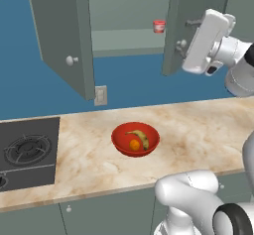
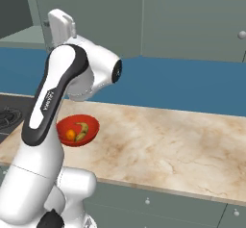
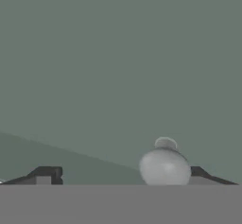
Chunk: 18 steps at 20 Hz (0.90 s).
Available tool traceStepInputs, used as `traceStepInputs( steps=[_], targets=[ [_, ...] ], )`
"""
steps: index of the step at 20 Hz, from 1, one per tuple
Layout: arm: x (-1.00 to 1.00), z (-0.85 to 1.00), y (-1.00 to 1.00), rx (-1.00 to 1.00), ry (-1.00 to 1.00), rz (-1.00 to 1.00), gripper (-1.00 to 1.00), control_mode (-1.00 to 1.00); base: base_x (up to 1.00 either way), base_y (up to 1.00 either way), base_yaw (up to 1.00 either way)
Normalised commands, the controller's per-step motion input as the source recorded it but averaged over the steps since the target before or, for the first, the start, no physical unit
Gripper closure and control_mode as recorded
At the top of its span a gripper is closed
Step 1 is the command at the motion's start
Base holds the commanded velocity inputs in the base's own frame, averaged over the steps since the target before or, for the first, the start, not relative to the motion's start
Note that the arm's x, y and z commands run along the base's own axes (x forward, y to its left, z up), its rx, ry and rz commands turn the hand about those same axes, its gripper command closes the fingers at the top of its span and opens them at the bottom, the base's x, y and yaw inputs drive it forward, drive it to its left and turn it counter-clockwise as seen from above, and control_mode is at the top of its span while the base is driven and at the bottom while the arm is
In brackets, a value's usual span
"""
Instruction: Open the cabinet. Pick the tangerine and banana from the cabinet and place them into the bowl. Then close the cabinet.
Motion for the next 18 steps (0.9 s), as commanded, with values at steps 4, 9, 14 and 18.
traceStepInputs(
  steps=[4, 9, 14, 18],
  targets=[
    [0.91, -0.04, 0.0, 0.04, 0.36, 0.0, -1.0, -1.0, 0.0, 0.0, 0.0],
    [0.77, -0.26, 0.0, 0.01, 0.39, 0.0, -1.0, -1.0, 0.0, 0.0, 0.0],
    [0.51, -0.63, 0.0, 0.01, 0.29, 0.0, -1.0, -1.0, 0.0, 0.0, 0.0],
    [0.71, -0.33, 0.0, 0.06, 0.23, 0.0, -1.0, -1.0, 0.0, 0.0, 0.0]
  ],
)
